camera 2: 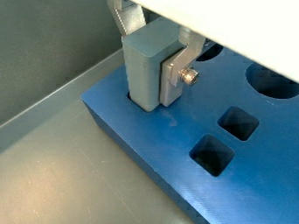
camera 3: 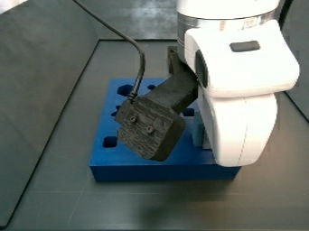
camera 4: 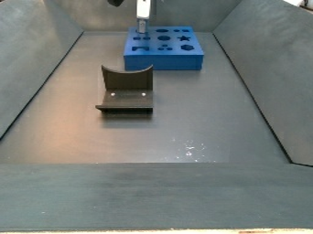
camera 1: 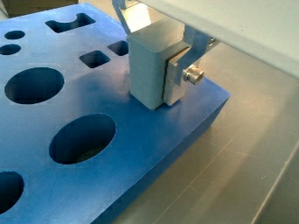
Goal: Pick up the rectangle object. Move up. Move to above the board. Insert the rectangle object.
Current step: Insert the rectangle object.
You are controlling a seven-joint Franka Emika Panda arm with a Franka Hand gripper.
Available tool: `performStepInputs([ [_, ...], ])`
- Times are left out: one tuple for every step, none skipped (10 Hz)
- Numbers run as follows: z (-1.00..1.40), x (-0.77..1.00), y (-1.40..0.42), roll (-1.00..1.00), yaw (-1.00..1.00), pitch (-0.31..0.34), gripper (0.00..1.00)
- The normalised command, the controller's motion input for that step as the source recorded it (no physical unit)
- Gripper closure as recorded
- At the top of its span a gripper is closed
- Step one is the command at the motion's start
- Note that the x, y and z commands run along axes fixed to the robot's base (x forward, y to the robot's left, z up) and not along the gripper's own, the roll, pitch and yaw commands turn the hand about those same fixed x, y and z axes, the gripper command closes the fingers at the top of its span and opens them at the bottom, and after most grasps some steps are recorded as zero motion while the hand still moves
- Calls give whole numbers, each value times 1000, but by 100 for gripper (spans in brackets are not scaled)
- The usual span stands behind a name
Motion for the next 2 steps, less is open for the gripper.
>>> performStepInputs([
  [-720,0,-74,277,0,-414,100],
  [0,0,0,0,0,0,100],
])
